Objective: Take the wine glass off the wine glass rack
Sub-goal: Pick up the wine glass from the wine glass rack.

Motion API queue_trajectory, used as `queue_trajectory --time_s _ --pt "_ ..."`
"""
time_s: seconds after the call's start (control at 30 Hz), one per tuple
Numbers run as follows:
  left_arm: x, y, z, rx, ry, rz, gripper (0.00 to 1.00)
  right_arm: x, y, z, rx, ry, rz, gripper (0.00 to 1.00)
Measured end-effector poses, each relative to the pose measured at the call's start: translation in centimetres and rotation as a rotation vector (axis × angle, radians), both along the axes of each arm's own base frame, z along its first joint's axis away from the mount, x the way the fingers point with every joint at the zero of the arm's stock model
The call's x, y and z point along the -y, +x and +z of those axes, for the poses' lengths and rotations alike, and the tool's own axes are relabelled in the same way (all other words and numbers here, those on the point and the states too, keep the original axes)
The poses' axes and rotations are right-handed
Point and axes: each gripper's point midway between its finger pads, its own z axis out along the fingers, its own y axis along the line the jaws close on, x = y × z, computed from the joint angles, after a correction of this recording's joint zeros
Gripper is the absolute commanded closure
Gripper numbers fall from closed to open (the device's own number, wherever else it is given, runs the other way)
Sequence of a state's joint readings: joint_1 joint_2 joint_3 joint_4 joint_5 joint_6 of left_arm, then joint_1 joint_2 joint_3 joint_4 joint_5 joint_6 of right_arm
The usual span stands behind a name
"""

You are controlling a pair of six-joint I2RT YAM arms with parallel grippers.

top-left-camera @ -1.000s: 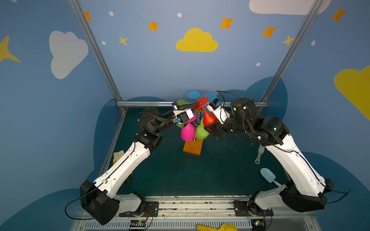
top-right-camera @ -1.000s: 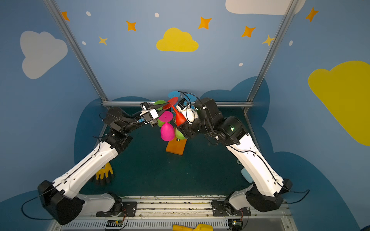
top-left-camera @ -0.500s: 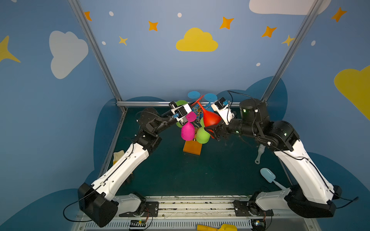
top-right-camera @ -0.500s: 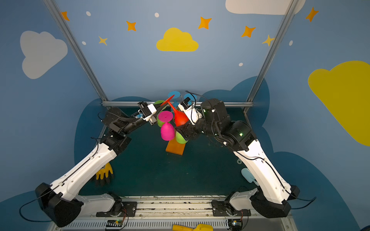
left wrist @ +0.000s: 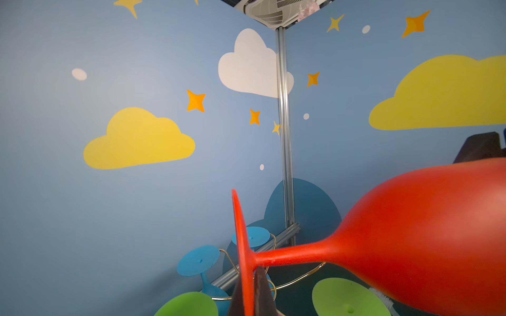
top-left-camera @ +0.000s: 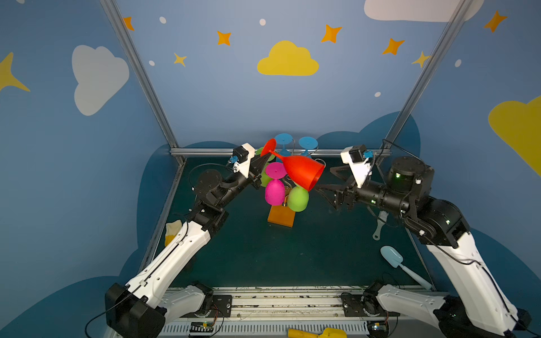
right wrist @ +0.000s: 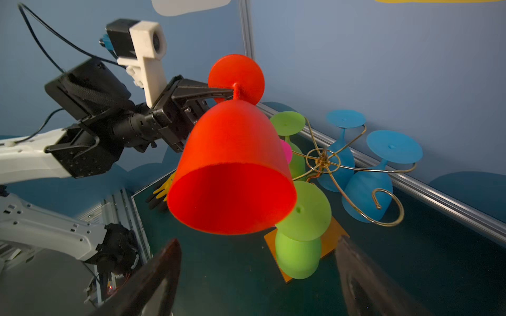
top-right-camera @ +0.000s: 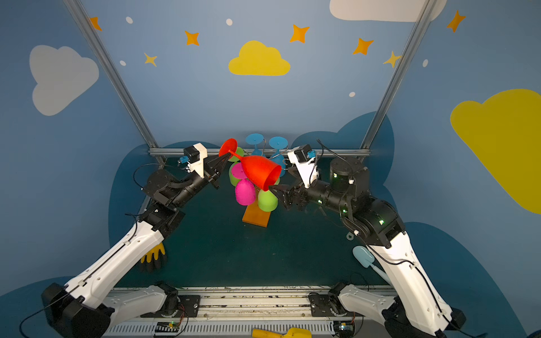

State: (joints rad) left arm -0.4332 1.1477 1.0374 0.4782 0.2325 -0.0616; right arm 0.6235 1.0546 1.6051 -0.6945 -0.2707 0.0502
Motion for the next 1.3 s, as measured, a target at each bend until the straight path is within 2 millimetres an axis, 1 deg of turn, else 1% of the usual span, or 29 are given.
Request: queue_trajectory --time_s 0.1,0.27,0.37,0.6,0.7,0.93,1.13,1.3 --pt "-0.8 0.4 -0.5 -0.051 -0.053 -0.003 0.97 1.0 0.3 0.2 -0.001 0.035 -0.037 0.21" --pt "-1.1 0.1 0.1 -0.071 -0.111 -0.030 0.97 0.9 1.0 0.3 -0.013 0.071 -0.057 0.26" --pt "-1.1 -0.2 0.5 -0.071 -0.131 -0.049 0.97 0.4 1.8 0.3 -0.025 0.082 -0.060 0.27" --pt "-0.9 -0.4 0.5 -0.086 -0.143 -0.070 0.97 -1.9 4.1 -0.2 -0.074 0.107 -0.032 0.30" --pt "-1.0 -0.3 0.4 -0.089 -0.144 -0.068 0.97 -2.6 4.6 0.0 -0.086 0.121 -0.014 0.32" --pt "-1.1 -0.3 0.4 -0.091 -0.147 -0.066 0.97 -3.4 4.9 0.5 -0.092 0.150 0.011 0.39" --pt "-1.0 -0.1 0.3 -0.097 -0.147 -0.067 0.97 -4.2 5.3 0.6 -0.103 0.163 0.028 0.53" --pt "-1.0 0.2 0.0 -0.105 -0.145 -0.063 0.96 -5.2 5.6 0.4 -0.113 0.165 0.043 0.70"
